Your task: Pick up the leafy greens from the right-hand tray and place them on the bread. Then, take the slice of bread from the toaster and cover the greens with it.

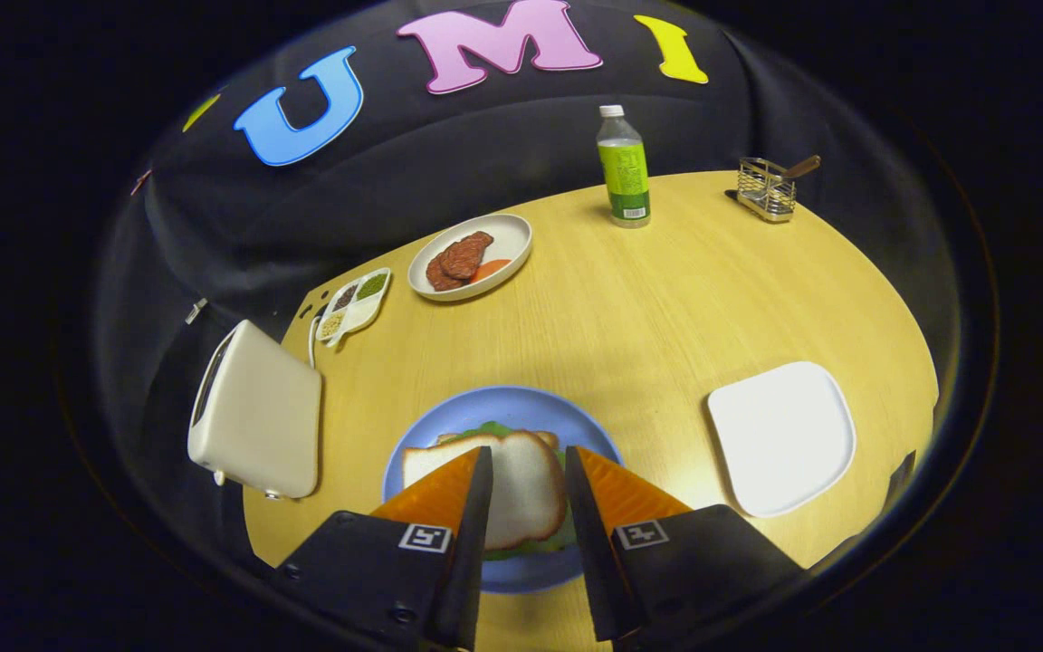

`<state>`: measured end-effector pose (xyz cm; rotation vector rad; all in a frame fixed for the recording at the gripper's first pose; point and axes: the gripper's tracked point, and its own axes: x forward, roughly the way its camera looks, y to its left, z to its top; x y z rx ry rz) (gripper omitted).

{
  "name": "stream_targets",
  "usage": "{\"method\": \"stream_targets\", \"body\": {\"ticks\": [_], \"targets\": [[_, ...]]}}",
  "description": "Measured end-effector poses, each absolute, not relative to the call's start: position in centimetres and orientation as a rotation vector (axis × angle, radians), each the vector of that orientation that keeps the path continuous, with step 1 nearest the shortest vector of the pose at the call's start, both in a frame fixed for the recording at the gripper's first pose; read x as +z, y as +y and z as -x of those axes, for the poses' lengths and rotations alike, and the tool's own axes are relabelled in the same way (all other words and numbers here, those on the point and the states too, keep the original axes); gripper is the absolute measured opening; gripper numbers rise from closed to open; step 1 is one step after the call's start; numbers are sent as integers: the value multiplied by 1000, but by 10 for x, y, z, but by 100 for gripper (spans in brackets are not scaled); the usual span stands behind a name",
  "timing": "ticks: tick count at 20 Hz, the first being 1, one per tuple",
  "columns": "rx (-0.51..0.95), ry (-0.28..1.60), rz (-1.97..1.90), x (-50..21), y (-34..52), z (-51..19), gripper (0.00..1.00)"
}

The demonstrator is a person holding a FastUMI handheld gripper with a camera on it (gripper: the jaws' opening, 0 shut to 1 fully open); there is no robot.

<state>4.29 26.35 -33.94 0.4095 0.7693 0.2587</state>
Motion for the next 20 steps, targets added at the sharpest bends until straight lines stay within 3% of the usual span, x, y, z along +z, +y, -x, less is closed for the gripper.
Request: {"method": "stream_targets", "body": {"ticks": [9,13,20], "targets": [[241,645,-206,-299,217,-52,61],[253,514,-111,-247,200,-60,66],[282,322,-38,-143,176,-41,83]]}}
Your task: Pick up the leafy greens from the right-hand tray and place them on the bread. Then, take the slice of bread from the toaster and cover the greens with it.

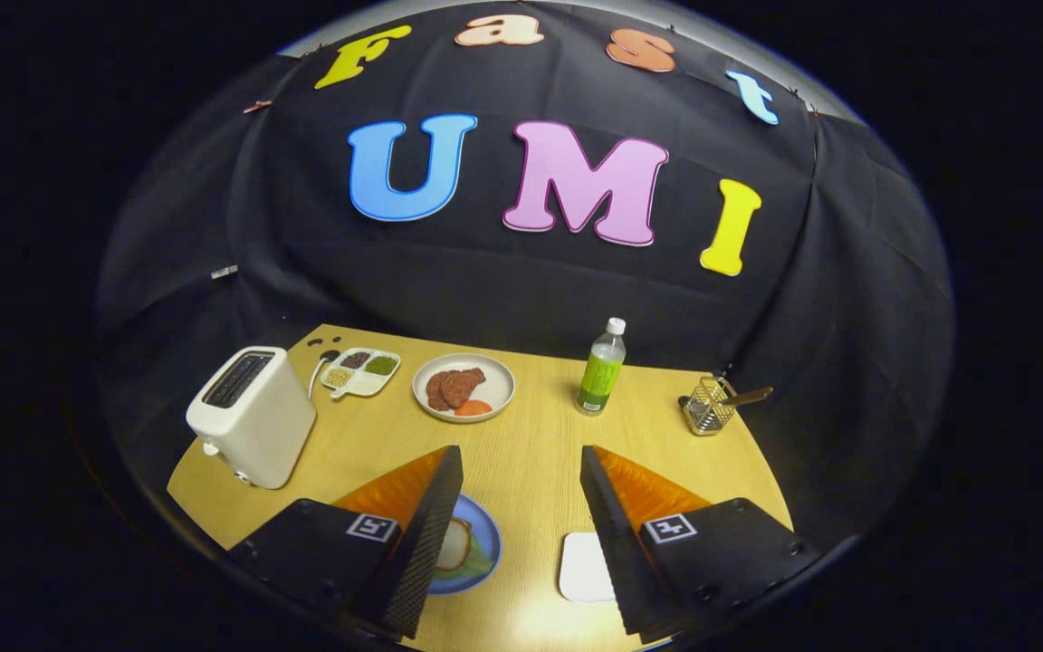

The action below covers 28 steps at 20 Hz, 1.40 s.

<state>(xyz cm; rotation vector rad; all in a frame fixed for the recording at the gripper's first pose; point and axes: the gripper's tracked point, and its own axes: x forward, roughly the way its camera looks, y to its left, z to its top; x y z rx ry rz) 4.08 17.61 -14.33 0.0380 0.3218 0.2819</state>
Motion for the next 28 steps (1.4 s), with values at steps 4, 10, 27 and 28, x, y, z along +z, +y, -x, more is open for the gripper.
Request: {"method": "stream_targets", "body": {"ticks": [4,10,27,28], "targets": [[266,294,-75,-111,160,-26,85],[238,235,-84,-84,136,-17,86],[230,201,-89,-73,135,-18,86],[231,201,-94,-73,136,-17,86]]}}
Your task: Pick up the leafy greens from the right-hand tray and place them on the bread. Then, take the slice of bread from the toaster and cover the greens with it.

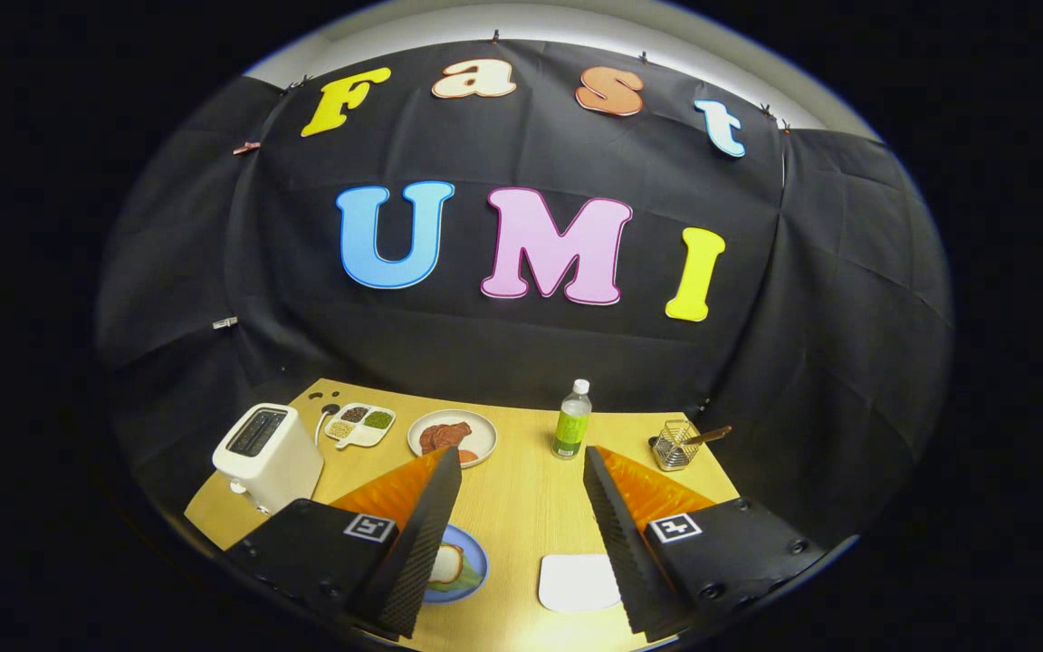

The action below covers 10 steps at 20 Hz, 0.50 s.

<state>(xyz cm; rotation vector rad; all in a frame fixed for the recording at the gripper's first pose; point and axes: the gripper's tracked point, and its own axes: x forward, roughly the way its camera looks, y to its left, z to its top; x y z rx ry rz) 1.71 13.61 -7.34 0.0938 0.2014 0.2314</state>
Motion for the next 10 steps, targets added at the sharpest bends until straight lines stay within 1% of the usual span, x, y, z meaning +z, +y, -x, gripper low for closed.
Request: {"method": "stream_targets", "body": {"ticks": [10], "targets": [[250,211,-68,-77,143,-17,86]]}}
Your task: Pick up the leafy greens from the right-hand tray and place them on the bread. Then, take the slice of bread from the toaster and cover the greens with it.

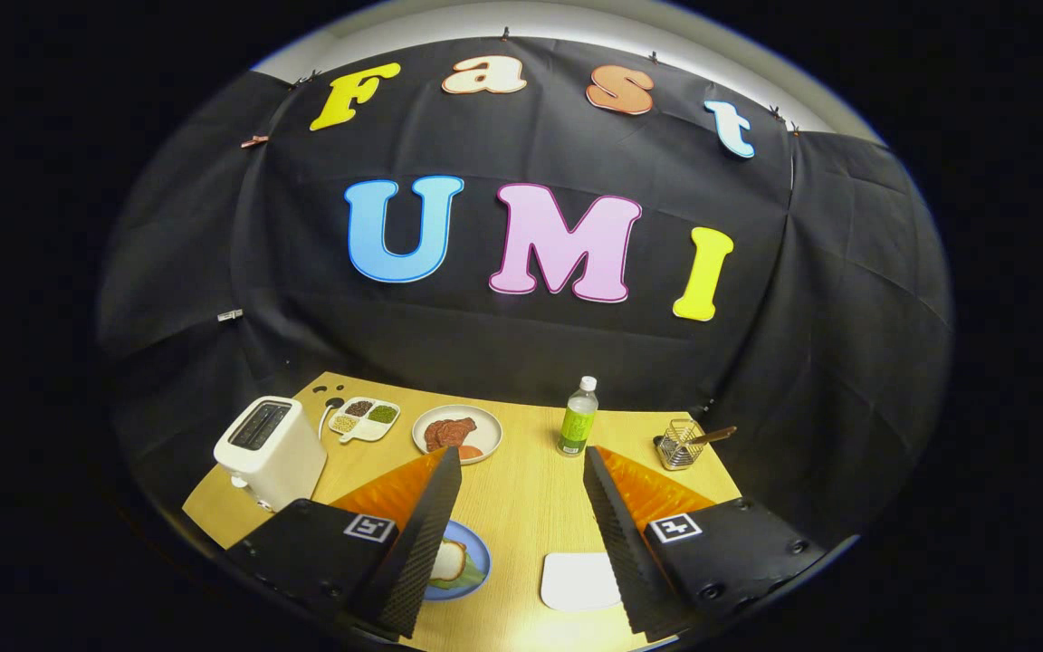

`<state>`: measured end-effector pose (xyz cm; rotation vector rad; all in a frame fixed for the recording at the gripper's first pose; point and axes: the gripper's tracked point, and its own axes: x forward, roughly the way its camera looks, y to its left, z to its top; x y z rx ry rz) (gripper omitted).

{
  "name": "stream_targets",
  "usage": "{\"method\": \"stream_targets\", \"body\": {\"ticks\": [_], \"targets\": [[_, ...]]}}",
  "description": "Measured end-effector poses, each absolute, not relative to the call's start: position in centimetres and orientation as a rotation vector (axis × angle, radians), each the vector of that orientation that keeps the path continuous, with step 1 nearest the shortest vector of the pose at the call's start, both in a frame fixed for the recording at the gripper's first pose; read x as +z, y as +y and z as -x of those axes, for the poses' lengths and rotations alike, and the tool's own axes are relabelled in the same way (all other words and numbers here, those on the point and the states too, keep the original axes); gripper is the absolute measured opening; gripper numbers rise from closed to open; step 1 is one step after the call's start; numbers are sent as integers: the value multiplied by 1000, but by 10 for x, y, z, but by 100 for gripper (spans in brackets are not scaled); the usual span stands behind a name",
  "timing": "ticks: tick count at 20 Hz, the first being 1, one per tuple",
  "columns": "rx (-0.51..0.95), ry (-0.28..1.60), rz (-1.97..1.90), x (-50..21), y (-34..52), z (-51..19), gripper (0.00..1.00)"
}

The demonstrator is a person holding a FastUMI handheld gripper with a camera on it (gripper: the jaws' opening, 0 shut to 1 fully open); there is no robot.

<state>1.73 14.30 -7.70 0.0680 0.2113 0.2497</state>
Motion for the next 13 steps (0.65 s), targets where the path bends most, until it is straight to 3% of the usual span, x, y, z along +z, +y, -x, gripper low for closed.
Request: {"method": "stream_targets", "body": {"ticks": [13], "targets": [[235,219,-73,-82,134,-12,86]]}}
